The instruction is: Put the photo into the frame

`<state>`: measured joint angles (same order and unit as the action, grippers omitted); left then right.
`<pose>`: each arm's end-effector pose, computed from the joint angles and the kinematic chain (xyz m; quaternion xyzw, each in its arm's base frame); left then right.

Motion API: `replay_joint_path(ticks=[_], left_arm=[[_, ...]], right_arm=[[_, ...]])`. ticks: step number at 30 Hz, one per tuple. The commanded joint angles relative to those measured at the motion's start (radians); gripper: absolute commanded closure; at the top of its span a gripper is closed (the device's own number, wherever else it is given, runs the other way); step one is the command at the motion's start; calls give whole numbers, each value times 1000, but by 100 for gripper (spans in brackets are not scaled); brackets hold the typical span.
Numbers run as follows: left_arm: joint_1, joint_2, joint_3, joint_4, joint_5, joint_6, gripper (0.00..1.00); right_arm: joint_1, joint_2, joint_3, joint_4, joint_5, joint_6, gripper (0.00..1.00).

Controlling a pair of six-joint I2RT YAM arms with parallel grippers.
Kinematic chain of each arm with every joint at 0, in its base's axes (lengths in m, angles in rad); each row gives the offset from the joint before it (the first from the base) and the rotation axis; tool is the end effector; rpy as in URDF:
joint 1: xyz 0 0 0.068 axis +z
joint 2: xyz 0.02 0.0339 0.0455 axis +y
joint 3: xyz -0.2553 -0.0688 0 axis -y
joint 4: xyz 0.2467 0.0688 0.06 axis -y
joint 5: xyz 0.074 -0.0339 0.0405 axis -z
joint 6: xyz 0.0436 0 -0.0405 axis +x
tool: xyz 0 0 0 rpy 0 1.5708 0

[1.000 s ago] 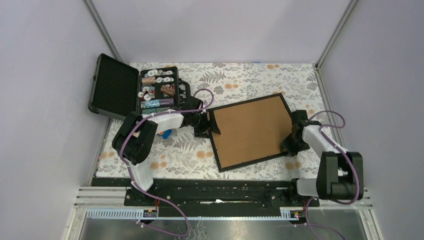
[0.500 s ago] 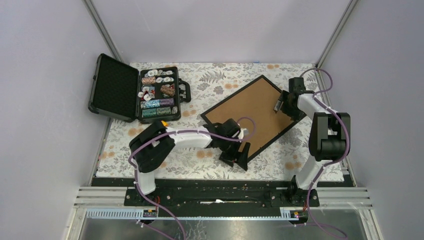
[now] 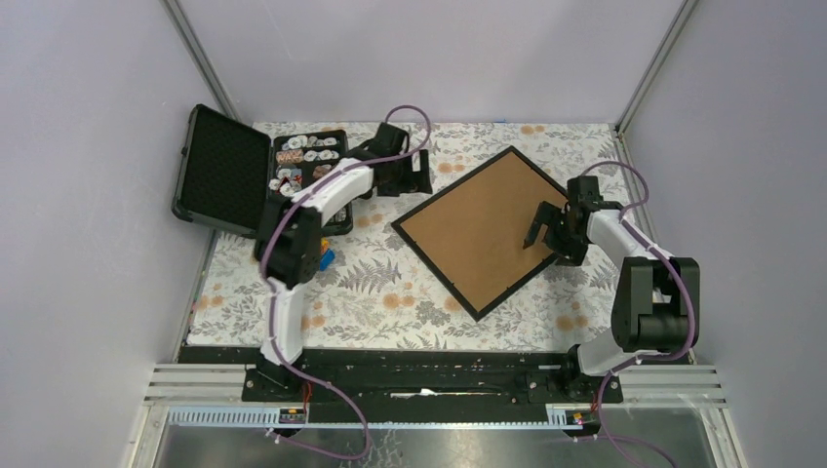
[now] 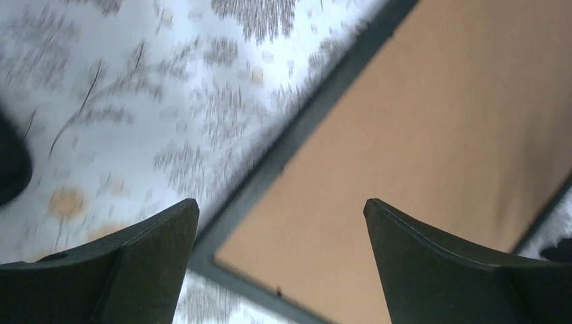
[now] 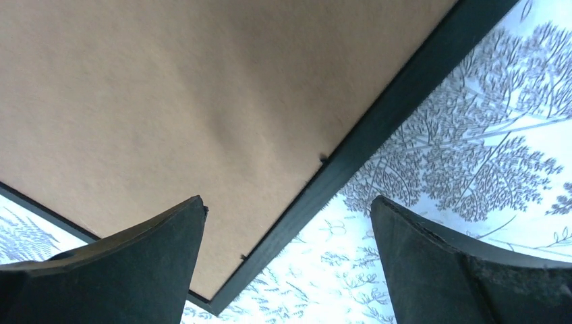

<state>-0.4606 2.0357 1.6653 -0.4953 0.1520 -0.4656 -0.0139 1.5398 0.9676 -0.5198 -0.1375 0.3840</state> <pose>0.4110 -0.2113 0.2192 0.0239 0.9358 -0.2176 0.2762 0.3060 0.0017 0.1815 0.1756 0.9533 0.1091 0.2202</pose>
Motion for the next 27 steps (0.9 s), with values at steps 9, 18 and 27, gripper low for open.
replay_joint_path(ticks=[9,18,27], left_arm=[[-20,186,40,50,144,-2,14],[-97,-174,-470,207,367,-123,37],[-48,-271,-490,-28,214,-28,34]], right_arm=[[-15,-40,-141,132,-33,42,15],[-15,110,-28,164,-64,11,31],[-15,162,6,134,-17,-42,36]])
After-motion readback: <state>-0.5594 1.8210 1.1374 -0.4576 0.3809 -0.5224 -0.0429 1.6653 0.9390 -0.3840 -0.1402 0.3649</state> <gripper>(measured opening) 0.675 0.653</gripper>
